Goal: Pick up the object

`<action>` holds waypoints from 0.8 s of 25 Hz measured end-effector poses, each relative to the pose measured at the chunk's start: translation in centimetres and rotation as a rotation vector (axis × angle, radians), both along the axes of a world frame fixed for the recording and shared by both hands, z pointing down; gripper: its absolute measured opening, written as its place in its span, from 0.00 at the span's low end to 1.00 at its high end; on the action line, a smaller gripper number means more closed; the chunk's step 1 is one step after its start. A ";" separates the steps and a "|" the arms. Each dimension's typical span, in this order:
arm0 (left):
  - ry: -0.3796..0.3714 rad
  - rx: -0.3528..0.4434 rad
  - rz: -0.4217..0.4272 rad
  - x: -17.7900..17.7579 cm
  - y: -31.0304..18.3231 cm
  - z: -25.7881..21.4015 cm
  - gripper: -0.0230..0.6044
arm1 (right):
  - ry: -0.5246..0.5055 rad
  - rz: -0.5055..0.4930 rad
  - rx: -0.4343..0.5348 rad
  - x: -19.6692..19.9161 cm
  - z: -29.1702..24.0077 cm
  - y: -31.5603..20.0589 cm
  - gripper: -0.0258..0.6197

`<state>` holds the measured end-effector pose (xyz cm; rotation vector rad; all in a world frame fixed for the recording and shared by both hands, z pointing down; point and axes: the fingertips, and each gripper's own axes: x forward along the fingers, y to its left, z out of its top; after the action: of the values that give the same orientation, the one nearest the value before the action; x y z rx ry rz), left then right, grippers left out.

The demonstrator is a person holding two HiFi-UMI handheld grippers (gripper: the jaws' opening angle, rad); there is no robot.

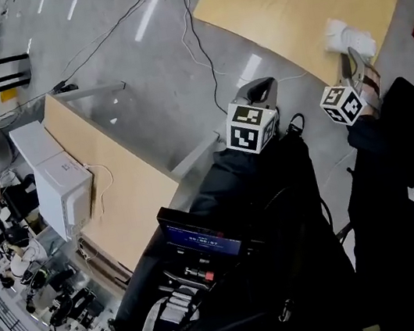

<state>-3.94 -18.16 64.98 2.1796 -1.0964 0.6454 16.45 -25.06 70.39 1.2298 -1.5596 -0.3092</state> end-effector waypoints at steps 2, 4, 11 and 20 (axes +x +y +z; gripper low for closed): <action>0.008 0.016 0.011 0.4 -0.1 -0.7 0.03 | -0.031 0.023 0.048 -0.2 -2.4 0.5 0.21; 0.016 0.049 0.023 0.9 -1.0 -1.4 0.03 | -0.065 0.056 0.112 0.0 -5.1 0.4 0.21; 0.075 0.145 0.039 2.9 -3.5 -6.1 0.03 | -0.171 0.104 0.269 -1.0 -13.7 1.8 0.21; 0.159 0.333 0.059 5.8 -7.2 -15.1 0.03 | -0.268 0.124 0.449 -1.5 -24.0 3.6 0.21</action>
<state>1.90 -25.32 49.91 2.5043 -1.1223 0.3229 14.92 -21.42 46.37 1.7687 -1.6851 -0.4438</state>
